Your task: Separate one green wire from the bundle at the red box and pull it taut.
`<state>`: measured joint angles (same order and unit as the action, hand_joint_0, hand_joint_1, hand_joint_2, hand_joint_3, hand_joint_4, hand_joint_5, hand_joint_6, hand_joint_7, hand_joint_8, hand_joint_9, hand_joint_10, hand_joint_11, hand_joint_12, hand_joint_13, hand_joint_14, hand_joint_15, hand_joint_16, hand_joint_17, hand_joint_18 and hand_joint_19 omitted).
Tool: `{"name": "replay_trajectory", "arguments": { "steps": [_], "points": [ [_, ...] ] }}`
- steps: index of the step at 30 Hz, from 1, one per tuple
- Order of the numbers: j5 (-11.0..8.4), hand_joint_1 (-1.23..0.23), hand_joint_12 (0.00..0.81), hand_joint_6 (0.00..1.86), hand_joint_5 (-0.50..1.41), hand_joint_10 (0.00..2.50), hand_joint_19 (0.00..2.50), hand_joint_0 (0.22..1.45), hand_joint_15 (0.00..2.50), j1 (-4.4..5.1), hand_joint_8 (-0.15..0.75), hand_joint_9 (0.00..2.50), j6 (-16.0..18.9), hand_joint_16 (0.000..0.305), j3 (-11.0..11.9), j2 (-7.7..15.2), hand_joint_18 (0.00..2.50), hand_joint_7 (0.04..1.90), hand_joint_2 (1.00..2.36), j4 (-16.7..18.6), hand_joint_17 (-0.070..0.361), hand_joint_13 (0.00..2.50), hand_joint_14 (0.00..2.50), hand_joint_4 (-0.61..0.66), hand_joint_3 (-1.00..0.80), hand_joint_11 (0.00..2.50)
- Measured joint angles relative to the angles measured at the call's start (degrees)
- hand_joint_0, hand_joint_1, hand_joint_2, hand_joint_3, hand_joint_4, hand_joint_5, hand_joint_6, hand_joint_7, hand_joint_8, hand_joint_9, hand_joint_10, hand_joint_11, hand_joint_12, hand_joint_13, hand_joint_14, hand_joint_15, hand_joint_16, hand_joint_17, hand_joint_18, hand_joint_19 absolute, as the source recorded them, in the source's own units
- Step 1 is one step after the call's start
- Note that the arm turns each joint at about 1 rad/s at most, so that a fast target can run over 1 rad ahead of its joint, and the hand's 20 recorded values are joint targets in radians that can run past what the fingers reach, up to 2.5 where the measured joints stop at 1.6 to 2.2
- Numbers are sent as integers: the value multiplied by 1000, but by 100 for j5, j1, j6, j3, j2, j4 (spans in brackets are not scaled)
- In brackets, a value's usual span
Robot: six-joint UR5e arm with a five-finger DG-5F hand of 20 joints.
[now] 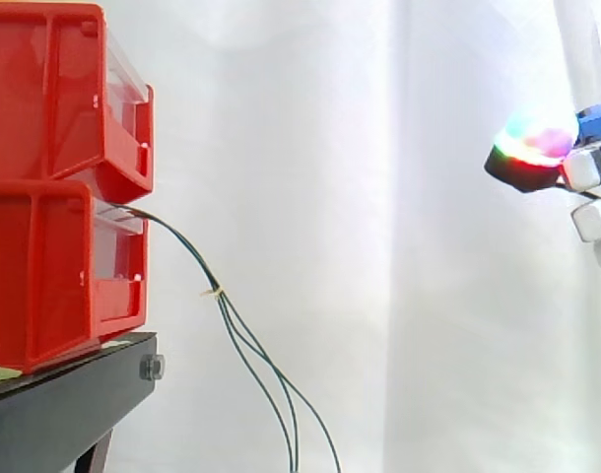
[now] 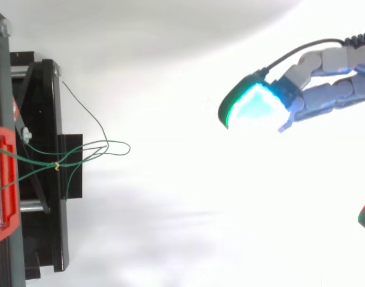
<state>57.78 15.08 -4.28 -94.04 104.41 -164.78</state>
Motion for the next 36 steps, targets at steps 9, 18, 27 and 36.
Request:
{"name": "replay_trajectory", "arguments": {
  "steps": [9, 18, 27, 36],
  "points": [
    [-286, -757, 368, 502, -222, 15, 278, 500, 340, -14, 246, 437, -241, 65, -1, 221, 511, 925, 1000, 241, 146, 561, 12, 177, -500, 640],
    [-308, -726, 369, 502, -218, 15, 307, 500, 340, -6, 253, 499, -346, 61, 5, 717, 506, 906, 1000, 1183, 136, 600, 12, 193, -500, 597],
    [-482, -707, 370, 502, -212, 14, 313, 503, 345, 35, 254, 542, -1051, 59, 8, 808, 521, 893, 1000, 1749, 132, 627, 13, 203, -500, 558],
    [-868, -678, 368, 502, -203, 12, 319, 506, 345, 52, 258, 556, -1617, 57, 8, 830, 528, 891, 1000, 2245, 129, 642, 12, 214, -500, 537]
  ]
}}
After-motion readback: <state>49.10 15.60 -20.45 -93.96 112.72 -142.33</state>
